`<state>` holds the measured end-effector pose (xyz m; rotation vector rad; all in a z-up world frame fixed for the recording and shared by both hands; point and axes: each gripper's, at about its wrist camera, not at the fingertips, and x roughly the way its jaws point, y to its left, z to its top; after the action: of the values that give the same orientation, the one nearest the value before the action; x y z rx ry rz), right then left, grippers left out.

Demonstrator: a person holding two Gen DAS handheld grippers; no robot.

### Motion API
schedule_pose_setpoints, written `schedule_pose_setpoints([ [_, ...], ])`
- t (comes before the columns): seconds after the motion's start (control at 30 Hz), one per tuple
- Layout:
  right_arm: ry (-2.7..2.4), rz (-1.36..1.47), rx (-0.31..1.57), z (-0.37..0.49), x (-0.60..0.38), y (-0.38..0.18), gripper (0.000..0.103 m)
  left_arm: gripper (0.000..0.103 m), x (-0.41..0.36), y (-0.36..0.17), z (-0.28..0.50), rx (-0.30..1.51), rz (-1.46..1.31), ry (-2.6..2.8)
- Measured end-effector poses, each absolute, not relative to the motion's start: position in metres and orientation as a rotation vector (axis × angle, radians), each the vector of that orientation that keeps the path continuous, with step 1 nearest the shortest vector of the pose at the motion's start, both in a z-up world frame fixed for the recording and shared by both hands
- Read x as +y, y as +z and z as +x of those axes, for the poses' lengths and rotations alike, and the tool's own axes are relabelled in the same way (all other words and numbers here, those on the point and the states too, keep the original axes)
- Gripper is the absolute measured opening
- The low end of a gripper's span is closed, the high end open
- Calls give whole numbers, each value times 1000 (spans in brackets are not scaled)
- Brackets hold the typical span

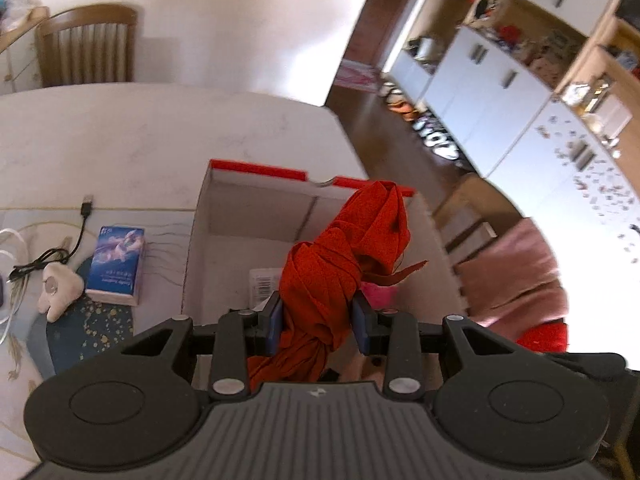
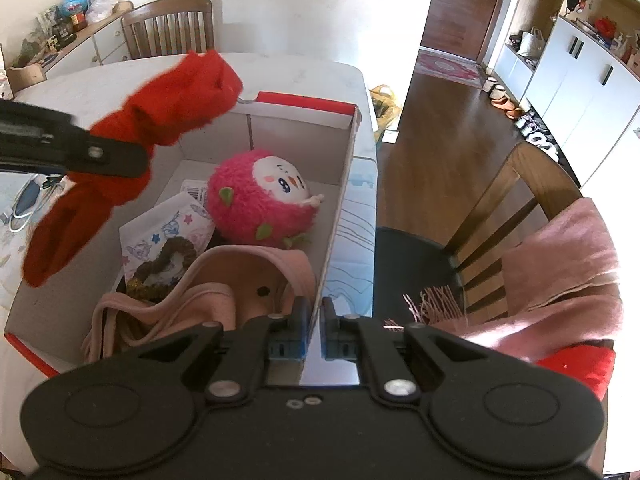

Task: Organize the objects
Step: 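Carry the red cloth into the box and open the left tool, then withdraw the open left tool from the box toward the table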

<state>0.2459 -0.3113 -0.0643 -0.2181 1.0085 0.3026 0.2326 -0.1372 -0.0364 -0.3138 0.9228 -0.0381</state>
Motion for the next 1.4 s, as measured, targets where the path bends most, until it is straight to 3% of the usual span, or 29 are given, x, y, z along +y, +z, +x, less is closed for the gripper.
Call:
schedule_pose_setpoints([
  [0.53,358,-220,1004,244,-317,-63,7,35,-166,-84,245,1057,-150,70],
  [0.63,367,-217,1004,243,-319,-63,7,39,-165,-87,246,1080,-150,71],
  [0.9,381,-216,1003,240,-321,-64,7,64,-167,-91,245,1094,-118,-11],
  [1.4,358,-190,1008,240,-321,-63,7,76,-153,-56,219,1003,-111,-123],
])
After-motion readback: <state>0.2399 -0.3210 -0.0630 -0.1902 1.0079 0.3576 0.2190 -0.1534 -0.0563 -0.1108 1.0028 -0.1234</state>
